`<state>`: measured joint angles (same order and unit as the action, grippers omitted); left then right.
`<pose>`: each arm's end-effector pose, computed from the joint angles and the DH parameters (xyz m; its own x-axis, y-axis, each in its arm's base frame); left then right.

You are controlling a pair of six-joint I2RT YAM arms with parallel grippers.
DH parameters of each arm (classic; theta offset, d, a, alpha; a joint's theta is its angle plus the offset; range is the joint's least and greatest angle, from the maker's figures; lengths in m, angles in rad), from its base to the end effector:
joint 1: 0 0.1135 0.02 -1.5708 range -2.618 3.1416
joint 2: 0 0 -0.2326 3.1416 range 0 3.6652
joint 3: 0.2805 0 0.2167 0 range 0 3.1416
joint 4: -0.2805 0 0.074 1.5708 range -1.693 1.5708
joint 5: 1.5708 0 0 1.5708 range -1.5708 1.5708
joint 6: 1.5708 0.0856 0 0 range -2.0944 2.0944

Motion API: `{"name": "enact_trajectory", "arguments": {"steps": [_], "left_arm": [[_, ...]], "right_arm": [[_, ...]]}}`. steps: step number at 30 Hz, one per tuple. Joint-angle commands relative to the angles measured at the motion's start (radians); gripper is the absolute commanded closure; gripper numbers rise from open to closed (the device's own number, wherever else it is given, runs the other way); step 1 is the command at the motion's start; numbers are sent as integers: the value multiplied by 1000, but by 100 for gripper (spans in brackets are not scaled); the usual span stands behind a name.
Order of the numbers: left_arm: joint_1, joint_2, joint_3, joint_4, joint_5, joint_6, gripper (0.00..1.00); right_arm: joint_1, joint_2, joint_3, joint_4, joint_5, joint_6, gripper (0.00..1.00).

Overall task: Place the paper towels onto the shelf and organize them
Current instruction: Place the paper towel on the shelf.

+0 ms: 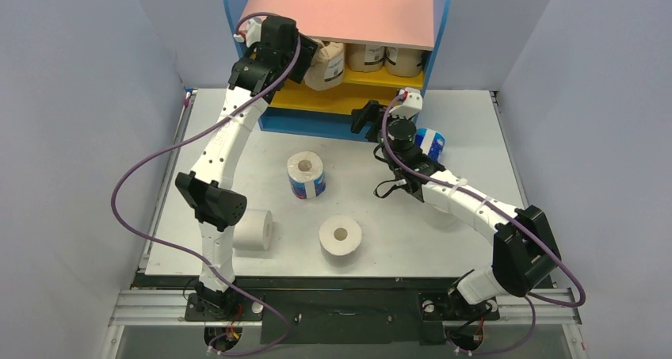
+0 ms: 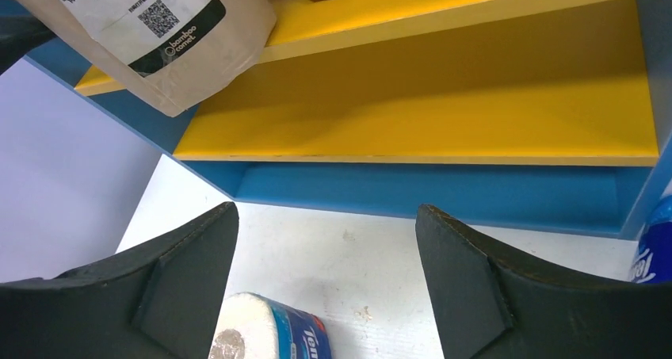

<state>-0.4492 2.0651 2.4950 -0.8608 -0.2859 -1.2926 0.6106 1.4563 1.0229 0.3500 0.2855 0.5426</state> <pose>0.4037 -0.1678 0.3944 -0.2820 -0.8882 -0.3628 -0.3108 0.4423 -0.8413 0.3114 0.1885 0.2986 -0.2238 0.4481 -0.8655 -0.2390 0.8357 0.4945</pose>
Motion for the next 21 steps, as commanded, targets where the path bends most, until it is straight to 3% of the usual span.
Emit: {"name": "enact_trajectory", "arguments": {"steps": [1,21], "left_arm": [[20,7,-36,137,26,21,44],[40,-22,-85,232,79,47,33]], "right_arm": [[9,28,66,56,-35,-18,23],[9,23,79,41,-56,-14,23]]}}
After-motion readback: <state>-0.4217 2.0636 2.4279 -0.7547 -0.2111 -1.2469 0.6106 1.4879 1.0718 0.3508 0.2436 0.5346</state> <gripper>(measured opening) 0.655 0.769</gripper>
